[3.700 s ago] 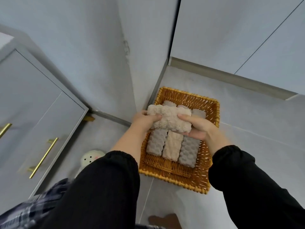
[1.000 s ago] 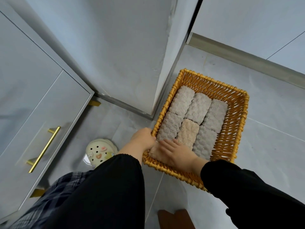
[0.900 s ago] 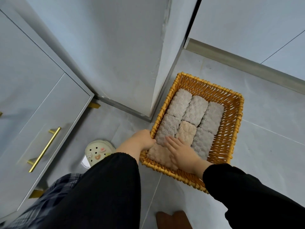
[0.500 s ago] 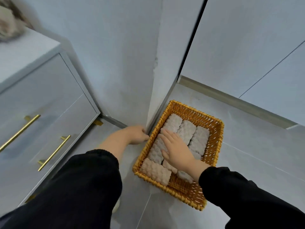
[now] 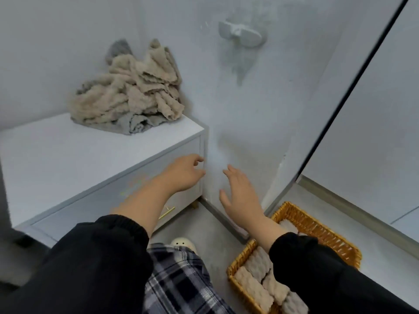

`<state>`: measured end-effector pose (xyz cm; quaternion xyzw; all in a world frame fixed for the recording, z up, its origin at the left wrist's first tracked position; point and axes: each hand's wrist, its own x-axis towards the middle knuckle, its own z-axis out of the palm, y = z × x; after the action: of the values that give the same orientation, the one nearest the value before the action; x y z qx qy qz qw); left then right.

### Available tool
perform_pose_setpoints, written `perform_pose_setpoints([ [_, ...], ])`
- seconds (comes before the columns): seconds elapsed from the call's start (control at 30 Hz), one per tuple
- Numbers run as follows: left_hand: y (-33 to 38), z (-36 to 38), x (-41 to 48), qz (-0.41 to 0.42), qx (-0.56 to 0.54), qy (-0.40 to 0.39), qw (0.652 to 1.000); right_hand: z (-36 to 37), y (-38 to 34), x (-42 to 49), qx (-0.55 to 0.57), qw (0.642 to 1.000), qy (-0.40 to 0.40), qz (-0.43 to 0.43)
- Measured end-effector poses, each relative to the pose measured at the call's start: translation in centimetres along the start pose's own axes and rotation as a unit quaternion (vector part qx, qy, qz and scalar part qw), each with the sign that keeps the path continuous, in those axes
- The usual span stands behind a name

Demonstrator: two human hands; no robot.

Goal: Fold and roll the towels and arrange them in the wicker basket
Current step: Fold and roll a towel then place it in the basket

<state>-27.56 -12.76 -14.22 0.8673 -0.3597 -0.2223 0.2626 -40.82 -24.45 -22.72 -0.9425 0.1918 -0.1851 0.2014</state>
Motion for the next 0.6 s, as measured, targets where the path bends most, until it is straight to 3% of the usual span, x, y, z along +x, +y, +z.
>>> perform_pose_setpoints([
  [0.17, -3.3, -5.6, -2.8, -0.02, -0.066, 0.162, 0.984, -0.5, -7.5, 5.3, 0.068, 0.997, 0.037, -0.026],
  [0.4, -8.5, -8.1, -4.7, -0.076, -0.172, 0.27, 0.944, 1.2, -13.5, 9.7, 0.15, 0.988, 0.027, -0.002],
  [0.6, -12.2, -9.5, -4.0, -0.072, -0.09, 0.324, 0.939, 2.7, -16.5, 14.2, 0.21, 0.976, 0.017, 0.048],
])
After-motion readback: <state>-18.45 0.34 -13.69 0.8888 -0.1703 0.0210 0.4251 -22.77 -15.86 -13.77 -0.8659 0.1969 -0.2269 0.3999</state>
